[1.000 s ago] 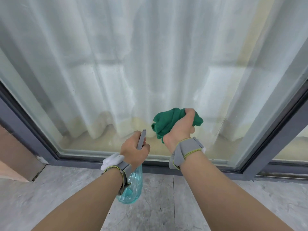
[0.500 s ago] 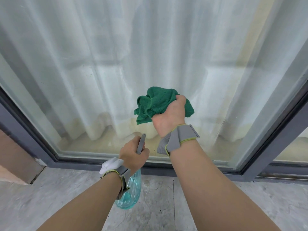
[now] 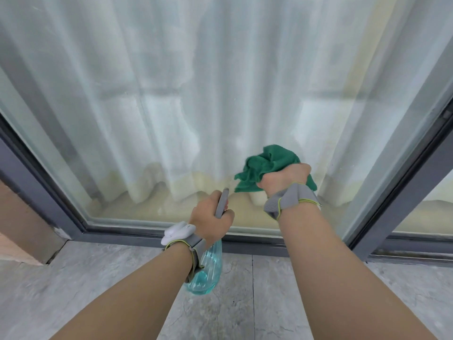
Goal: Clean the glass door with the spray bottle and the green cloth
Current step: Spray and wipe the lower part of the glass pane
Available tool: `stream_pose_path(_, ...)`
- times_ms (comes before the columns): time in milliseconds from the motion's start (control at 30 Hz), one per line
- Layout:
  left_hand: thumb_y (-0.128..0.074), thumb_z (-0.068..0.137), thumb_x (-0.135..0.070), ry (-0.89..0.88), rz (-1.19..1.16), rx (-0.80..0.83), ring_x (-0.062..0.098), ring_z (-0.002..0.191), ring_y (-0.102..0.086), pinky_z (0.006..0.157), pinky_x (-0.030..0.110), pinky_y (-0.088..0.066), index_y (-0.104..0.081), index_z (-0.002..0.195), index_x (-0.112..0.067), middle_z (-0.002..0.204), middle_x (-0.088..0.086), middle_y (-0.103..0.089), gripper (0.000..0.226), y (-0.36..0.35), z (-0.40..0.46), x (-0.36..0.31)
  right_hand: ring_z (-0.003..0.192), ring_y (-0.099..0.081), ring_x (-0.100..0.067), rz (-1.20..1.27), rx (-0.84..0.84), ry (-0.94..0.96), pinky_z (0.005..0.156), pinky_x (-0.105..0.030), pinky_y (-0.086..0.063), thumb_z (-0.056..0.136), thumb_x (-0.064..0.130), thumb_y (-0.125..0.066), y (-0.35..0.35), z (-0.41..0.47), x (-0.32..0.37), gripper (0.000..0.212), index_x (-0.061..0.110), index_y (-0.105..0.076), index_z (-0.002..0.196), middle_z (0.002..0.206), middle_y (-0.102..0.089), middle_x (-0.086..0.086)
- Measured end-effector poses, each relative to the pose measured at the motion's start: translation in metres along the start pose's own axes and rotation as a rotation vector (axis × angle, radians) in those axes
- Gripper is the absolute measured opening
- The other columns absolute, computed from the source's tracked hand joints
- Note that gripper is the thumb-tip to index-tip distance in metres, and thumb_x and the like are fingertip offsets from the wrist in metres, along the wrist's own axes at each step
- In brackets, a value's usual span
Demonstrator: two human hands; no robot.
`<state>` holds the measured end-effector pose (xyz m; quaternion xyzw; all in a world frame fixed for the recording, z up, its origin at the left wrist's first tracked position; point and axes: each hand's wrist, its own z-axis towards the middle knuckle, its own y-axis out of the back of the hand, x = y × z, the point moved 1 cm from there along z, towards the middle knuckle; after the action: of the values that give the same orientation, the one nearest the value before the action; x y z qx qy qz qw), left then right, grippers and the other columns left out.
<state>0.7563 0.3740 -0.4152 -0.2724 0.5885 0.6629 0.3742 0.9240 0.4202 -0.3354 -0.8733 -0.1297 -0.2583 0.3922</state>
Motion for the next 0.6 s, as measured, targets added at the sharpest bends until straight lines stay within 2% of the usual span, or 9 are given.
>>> stream_pose_path(33, -0.053, 0.075, -0.032, -0.003, -0.013, 0.007, 0.025, 0.068, -0.057, 0.069, 0.047, -0.053, -0.056, 0.087, -0.021, 0.072, -0.004, -0.058, 0.017, 0.000, -0.001, -0.003, 0.090, -0.047, -0.024, 0.077, -0.043, -0.050, 0.083, -0.031, -0.036, 0.087, 0.030, -0.052, 0.010, 0.008, 0.000, 0.011, 0.024, -0.044, 0.083, 0.078, -0.046, -0.002)
stream_pose_path(100, -0.053, 0.077, -0.031, -0.021, -0.037, 0.020, 0.019, 0.064, -0.051, 0.067, 0.044, -0.051, -0.056, 0.088, -0.019, 0.071, -0.005, -0.055, 0.017, -0.001, -0.001, -0.008, 0.093, -0.053, -0.027, 0.162, -0.044, -0.103, 0.089, -0.032, -0.040, 0.077, 0.027, -0.060, 0.031, 0.025, 0.001, 0.024, 0.023, -0.048, 0.097, 0.089, -0.050, -0.004)
stream_pose_path(167, -0.053, 0.077, -0.030, -0.032, -0.066, 0.025, 0.017, 0.063, -0.048, 0.063, 0.039, -0.047, -0.055, 0.088, -0.017, 0.071, -0.006, -0.053, 0.017, -0.004, 0.000, -0.012, 0.096, -0.060, -0.024, 0.138, -0.033, -0.090, 0.093, -0.042, -0.043, 0.070, 0.036, -0.053, 0.049, 0.033, 0.004, 0.027, 0.026, -0.055, 0.095, 0.102, -0.062, -0.001)
stream_pose_path(300, -0.052, 0.078, -0.030, -0.009, -0.103, 0.046, 0.019, 0.060, -0.045, 0.059, 0.033, -0.040, -0.054, 0.089, -0.017, 0.069, -0.004, -0.051, 0.017, -0.012, 0.006, -0.013, 0.099, -0.062, -0.029, 0.059, -0.035, -0.029, 0.091, -0.043, -0.047, 0.082, 0.038, -0.045, 0.067, 0.026, 0.001, 0.033, 0.017, -0.064, 0.098, 0.109, -0.068, -0.010)
stream_pose_path(367, -0.054, 0.081, -0.025, -0.013, -0.090, 0.081, 0.018, 0.059, -0.044, 0.058, 0.032, -0.040, -0.053, 0.089, -0.017, 0.069, 0.001, -0.051, 0.011, -0.018, 0.005, -0.014, 0.111, -0.059, -0.028, -0.068, -0.068, -0.095, 0.103, -0.046, -0.040, 0.085, 0.034, -0.043, 0.092, 0.024, -0.006, 0.030, 0.013, -0.060, 0.097, 0.134, -0.058, -0.009)
stream_pose_path(433, -0.056, 0.084, -0.019, -0.017, -0.110, 0.112, 0.018, 0.060, -0.043, 0.059, 0.034, -0.040, -0.053, 0.089, -0.016, 0.074, 0.012, -0.055, 0.007, -0.029, 0.007, -0.014, 0.098, -0.061, -0.021, -0.202, -0.119, -0.172, 0.110, -0.046, -0.031, 0.089, 0.029, -0.040, 0.124, 0.027, -0.011, 0.018, 0.015, -0.052, 0.087, 0.149, -0.043, -0.006)
stream_pose_path(467, -0.056, 0.084, -0.016, -0.001, -0.103, 0.105, 0.018, 0.062, -0.042, 0.059, 0.034, -0.040, -0.053, 0.090, -0.014, 0.079, 0.016, -0.057, 0.007, -0.029, 0.007, -0.011, 0.093, -0.060, -0.021, -0.229, -0.141, -0.218, 0.109, -0.047, -0.033, 0.089, 0.027, -0.040, 0.136, 0.028, -0.020, 0.016, 0.016, -0.052, 0.088, 0.147, -0.045, -0.006)
stream_pose_path(533, -0.055, 0.085, -0.013, 0.003, -0.109, 0.123, 0.019, 0.063, -0.042, 0.059, 0.035, -0.039, -0.053, 0.091, -0.009, 0.083, 0.021, -0.057, 0.007, -0.047, 0.013, -0.017, 0.105, -0.062, -0.029, -0.258, -0.229, -0.279, 0.104, -0.052, -0.039, 0.085, 0.028, -0.045, 0.161, 0.021, -0.023, 0.025, 0.013, -0.060, 0.099, 0.131, -0.060, -0.010)
stream_pose_path(600, -0.056, 0.088, -0.011, -0.009, -0.102, 0.126, 0.020, 0.064, -0.042, 0.060, 0.034, -0.038, -0.055, 0.092, -0.004, 0.079, 0.020, -0.054, 0.008, -0.060, 0.017, -0.024, 0.112, -0.059, -0.036, -0.291, -0.242, -0.289, 0.099, -0.055, -0.041, 0.086, 0.029, -0.048, 0.170, 0.017, -0.014, 0.033, 0.010, -0.061, 0.109, 0.118, -0.065, -0.013)
